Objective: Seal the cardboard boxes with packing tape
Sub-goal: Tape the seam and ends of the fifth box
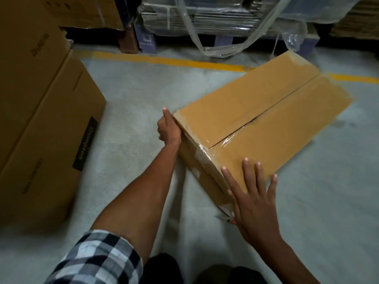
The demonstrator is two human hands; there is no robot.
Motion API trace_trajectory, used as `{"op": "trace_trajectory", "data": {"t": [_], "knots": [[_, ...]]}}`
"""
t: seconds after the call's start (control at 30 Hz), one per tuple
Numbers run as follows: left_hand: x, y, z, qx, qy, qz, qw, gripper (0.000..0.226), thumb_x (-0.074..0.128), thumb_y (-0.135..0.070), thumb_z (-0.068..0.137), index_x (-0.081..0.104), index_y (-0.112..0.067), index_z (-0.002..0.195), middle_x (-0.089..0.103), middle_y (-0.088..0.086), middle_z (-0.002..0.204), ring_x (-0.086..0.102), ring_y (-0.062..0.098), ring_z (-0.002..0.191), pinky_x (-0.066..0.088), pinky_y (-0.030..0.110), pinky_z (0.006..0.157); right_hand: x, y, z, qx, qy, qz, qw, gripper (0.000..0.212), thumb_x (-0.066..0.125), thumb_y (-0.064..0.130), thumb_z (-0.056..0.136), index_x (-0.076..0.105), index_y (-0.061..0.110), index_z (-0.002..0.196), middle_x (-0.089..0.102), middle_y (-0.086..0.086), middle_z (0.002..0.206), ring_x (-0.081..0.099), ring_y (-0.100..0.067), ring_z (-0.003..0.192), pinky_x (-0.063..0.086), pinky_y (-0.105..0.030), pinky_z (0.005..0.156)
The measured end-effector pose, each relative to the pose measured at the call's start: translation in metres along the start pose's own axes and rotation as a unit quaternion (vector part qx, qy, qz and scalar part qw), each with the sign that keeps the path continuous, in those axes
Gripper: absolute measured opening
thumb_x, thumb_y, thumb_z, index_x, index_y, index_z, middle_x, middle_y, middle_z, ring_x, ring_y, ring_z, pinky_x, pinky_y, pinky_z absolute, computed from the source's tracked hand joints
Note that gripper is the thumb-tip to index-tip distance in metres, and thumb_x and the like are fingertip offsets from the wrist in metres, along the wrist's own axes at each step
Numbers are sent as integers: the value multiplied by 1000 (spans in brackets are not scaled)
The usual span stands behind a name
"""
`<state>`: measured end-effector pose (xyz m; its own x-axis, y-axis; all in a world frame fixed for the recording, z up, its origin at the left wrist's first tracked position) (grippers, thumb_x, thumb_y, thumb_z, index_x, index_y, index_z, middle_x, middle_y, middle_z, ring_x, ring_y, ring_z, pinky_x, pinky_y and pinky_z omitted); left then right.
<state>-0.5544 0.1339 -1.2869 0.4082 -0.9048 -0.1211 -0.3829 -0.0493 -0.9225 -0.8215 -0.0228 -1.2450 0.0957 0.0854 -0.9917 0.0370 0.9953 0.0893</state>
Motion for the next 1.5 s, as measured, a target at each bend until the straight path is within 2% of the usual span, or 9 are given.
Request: {"op": "trace_trajectory", "data": {"t": [0.2,0.4,0.53,0.8,0.93,1.03,1.17,1.37,1.5], "knots": [[-17,2,-37,-70,-19,131,989,53,28,-52,109,52,-17,141,44,20,150,40,41,138,31,48,114,-5,-10,4,-44,62,111,991,59,24,37,108,1,39,163,-11,0,171,-14,-28,157,5,-73,118],[-25,52,-195,-1,227,78,971,112,60,-86,74,-3,-49,158,10,3,171,31,31,150,40,52,114,-15,-55,-5,6,46,189,981,86,51,74,89,14,44,161,-14,6,170,-9,-21,158,15,-54,123],[-7,58,-194,42,262,90,960,119,65,-71,80,-26,-48,153,-3,-2,173,25,25,155,30,45,122,-5,-54,2,42,1,205,978,90,55,80,83,26,41,159,0,4,171,-6,-20,158,27,-53,121],[-11,12,-119,14,315,146,938,115,72,-50,89,-18,-40,159,38,5,163,47,29,141,37,50,118,-1,-14,45,62,-29,253,965,81,53,76,87,38,36,156,18,-3,169,9,-25,155,18,-37,122],[-22,-20,-86,52,365,187,910,91,70,-38,96,7,-32,161,52,-2,149,55,23,125,46,34,92,17,-50,11,135,-81,436,886,27,55,27,104,62,28,130,54,1,136,57,-10,122,48,-18,96],[-29,-25,-83,79,379,191,902,85,67,-39,98,10,-33,161,50,-7,144,54,18,121,48,26,84,80,-88,-37,237,99,329,909,9,63,19,93,71,22,97,68,-5,100,68,-26,97,50,-26,77],[-37,1,-98,97,297,166,935,92,66,-73,81,26,-43,158,54,-6,150,57,18,132,47,49,112,138,-109,-88,239,270,210,909,47,72,33,71,69,6,110,58,-12,106,61,-34,107,44,-32,87],[-56,32,-143,29,225,83,970,71,60,-57,97,32,-29,156,49,2,150,54,14,120,42,31,98,155,-108,-89,222,287,95,927,62,80,26,78,50,9,129,51,-9,129,51,-26,121,49,-33,92],[-81,58,-173,20,230,59,971,76,78,-50,70,46,-32,137,56,-2,132,61,11,109,54,26,81,155,-110,-85,213,295,62,929,55,75,36,79,56,11,125,58,-8,124,54,-24,116,50,-31,90]]}}
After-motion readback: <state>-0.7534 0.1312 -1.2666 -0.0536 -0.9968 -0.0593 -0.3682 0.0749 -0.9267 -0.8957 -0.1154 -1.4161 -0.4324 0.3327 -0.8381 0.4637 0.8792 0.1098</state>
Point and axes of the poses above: each hand's wrist, its own z-axis towards the middle knuckle, its own x-axis out of the palm, y = z × x, the point moved 2 cm from there along z, towards the middle knuckle
